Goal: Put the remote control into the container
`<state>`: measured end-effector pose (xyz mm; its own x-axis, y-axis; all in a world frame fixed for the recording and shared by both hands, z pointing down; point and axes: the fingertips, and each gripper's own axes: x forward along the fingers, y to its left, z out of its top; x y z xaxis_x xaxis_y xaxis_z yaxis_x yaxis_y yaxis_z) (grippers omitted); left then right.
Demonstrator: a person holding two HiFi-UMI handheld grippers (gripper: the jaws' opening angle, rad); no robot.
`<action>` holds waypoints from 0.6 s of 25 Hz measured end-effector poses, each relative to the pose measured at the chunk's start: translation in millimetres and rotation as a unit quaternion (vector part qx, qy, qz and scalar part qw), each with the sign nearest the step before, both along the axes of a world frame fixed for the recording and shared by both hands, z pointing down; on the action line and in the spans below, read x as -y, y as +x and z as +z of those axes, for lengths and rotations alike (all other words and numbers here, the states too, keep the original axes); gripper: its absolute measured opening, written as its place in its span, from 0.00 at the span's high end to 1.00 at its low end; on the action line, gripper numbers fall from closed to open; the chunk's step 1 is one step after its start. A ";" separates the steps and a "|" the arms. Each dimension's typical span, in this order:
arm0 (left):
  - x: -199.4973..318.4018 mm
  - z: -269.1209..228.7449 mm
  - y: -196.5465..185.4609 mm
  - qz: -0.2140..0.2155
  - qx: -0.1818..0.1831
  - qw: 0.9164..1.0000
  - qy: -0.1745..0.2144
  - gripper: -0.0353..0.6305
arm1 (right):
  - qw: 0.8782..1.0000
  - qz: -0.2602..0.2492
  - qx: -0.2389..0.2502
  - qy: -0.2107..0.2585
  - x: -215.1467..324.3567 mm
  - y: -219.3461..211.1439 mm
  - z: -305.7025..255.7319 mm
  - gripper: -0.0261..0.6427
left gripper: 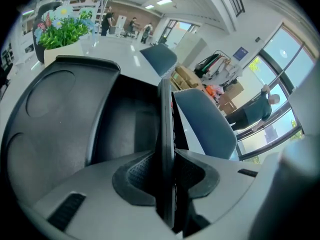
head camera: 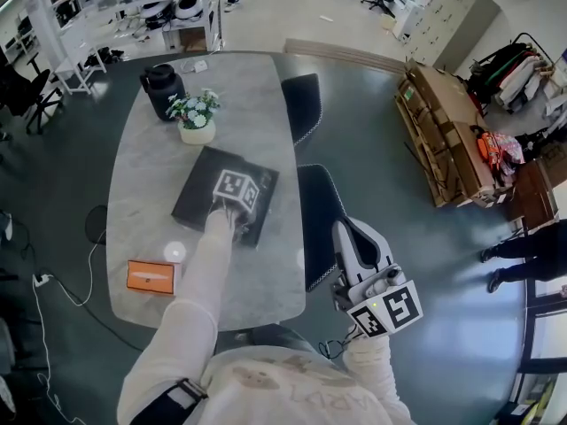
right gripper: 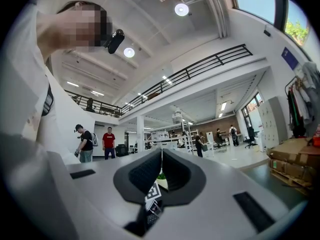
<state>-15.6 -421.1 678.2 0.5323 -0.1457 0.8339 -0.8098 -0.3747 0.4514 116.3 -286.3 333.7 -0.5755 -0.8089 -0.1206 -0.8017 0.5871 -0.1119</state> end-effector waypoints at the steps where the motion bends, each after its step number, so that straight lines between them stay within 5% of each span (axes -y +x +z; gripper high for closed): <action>1: 0.1 2.3 0.8 0.000 0.001 1.000 -0.005 0.78 | 1.000 0.001 0.000 -0.001 0.7 1.1 0.8 0.93; 15: 2.1 24.6 7.6 -0.015 -0.022 0.998 -0.056 0.78 | 1.000 0.009 -0.008 -0.017 11.6 13.1 13.2 0.93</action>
<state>-7.9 -423.2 702.8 0.5663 -0.0688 0.8213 -0.7977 -0.2962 0.5253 129.4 -298.0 346.9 -0.5624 -0.8226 -0.0837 -0.8141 0.5686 -0.1179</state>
